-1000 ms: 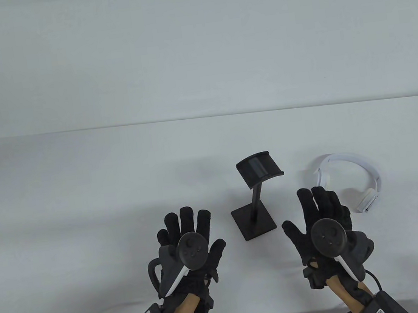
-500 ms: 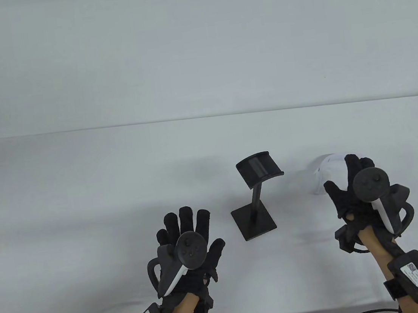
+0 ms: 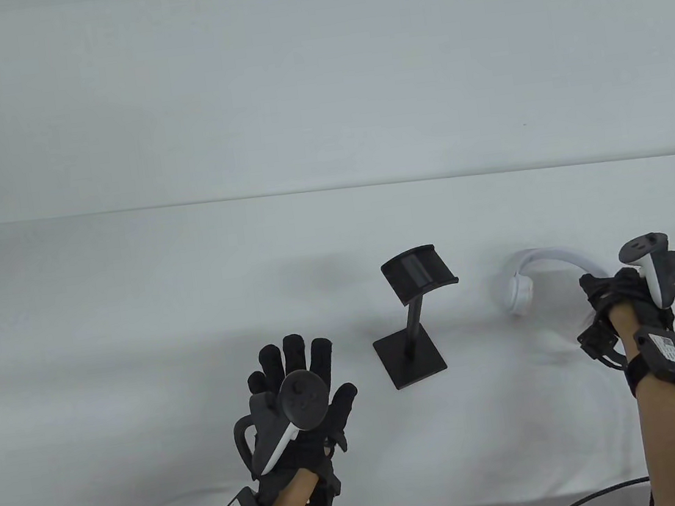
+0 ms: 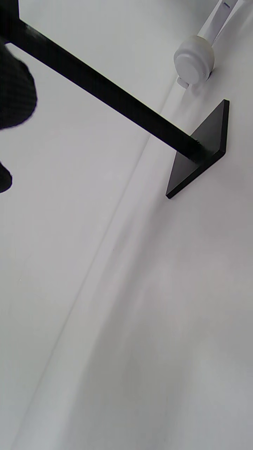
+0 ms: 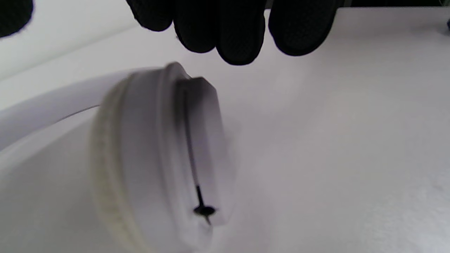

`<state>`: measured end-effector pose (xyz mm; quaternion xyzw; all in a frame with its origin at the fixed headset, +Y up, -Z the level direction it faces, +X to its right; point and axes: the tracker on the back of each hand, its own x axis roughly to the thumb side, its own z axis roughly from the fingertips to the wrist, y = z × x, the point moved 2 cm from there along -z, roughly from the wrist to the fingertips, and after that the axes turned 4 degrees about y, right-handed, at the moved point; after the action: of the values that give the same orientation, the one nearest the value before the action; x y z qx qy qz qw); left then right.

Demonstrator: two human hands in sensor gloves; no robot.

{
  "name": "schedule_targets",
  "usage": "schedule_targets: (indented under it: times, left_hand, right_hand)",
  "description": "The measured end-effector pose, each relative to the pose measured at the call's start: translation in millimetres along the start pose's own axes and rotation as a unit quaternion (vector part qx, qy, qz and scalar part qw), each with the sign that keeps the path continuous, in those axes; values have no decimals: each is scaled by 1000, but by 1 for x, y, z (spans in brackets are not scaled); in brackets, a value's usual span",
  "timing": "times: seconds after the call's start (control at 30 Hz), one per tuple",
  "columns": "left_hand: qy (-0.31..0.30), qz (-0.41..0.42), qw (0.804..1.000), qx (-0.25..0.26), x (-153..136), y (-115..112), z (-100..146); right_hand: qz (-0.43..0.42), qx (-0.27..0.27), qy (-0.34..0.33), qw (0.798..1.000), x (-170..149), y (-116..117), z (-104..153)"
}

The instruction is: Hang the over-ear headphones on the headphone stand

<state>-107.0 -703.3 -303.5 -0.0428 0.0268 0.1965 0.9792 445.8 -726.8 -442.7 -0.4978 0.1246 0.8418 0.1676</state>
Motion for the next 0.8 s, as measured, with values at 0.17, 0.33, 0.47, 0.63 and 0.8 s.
schedule_targets:
  times: [0.17,0.33,0.47,0.63,0.8]
  left_hand:
    - [4,-2,1000,-4,0,-1,0]
    - [11,-4,1000,-8,-2,-1,-1]
    - [15,-6,1000,-13,-4,-3,-3]
    - [19,-6,1000,-18,-5,-3,-4]
    - [21,-5,1000,-20,-5,-3,-4]
  right_hand:
    - [-18,38,45,998,-10,11,-24]
    - [-18,67,78,995,-17,20,-39]
    - [-12,67,101,993,-20,26,-47]
    - [7,88,117,989,-23,30,-53]
    - [3,106,119,987,-25,31,-51]
